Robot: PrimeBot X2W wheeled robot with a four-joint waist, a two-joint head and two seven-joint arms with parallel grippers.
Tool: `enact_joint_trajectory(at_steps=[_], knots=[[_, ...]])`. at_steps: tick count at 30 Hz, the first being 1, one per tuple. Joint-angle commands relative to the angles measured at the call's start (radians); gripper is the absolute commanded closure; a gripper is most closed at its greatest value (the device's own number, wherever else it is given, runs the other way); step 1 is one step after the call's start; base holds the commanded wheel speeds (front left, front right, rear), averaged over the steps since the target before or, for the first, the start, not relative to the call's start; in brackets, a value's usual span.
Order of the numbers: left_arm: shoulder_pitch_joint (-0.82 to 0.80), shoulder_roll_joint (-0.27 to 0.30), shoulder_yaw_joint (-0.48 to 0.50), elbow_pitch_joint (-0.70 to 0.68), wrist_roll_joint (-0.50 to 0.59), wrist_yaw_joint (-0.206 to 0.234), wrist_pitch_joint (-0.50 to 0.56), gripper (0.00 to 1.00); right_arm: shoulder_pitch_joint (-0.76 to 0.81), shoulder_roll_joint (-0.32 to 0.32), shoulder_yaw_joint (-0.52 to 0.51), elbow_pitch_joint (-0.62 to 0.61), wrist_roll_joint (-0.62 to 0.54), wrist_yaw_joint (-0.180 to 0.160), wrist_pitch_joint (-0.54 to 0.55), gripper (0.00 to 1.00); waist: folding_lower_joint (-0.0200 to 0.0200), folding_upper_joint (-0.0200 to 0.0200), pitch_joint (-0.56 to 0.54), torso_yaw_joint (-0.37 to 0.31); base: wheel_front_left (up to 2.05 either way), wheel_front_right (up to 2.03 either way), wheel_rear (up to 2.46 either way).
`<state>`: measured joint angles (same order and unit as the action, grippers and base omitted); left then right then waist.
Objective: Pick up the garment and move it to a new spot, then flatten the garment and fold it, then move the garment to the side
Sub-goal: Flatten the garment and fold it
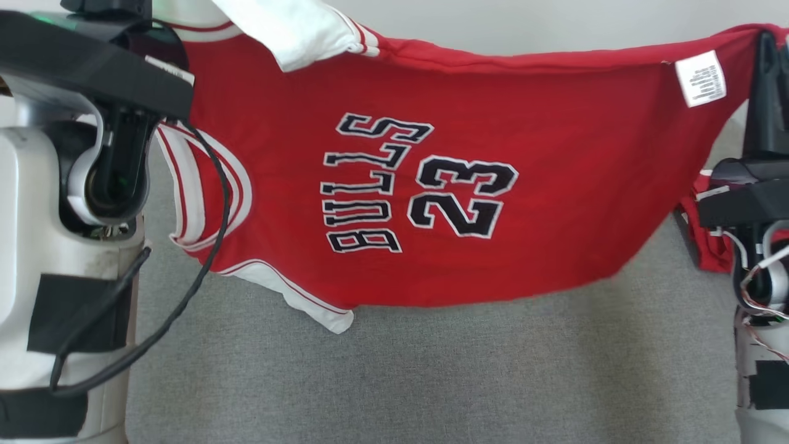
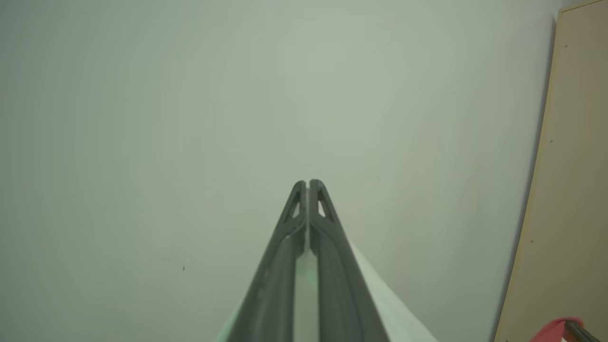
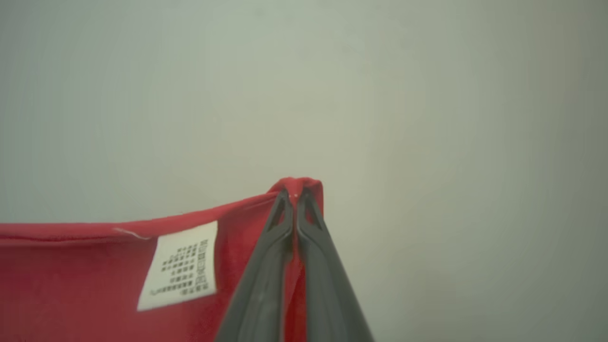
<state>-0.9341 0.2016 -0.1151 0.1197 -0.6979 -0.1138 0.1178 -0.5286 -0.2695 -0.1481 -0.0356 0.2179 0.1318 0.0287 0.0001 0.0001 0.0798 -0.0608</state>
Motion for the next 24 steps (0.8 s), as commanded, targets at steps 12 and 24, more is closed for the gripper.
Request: enact_joint_trajectory(at_steps=[12, 24], knots=[[-0.158, 0.013, -0.010, 0.162, 0.045, -0.008, -0.116, 1.00, -0.150, 0.037, 0.072, 0.139, -0.027, -0.002, -0.054, 1.00, -0.0001, -0.0001, 0.092, -0.023, 0.00, 0.00, 0.00], [-0.287, 0.054, -0.055, 0.256, 0.114, -0.016, -0.305, 1.00, -0.338, 0.069, 0.104, 0.325, -0.038, -0.002, -0.178, 1.00, -0.0001, -0.0001, 0.172, -0.044, 0.00, 0.00, 0.00]])
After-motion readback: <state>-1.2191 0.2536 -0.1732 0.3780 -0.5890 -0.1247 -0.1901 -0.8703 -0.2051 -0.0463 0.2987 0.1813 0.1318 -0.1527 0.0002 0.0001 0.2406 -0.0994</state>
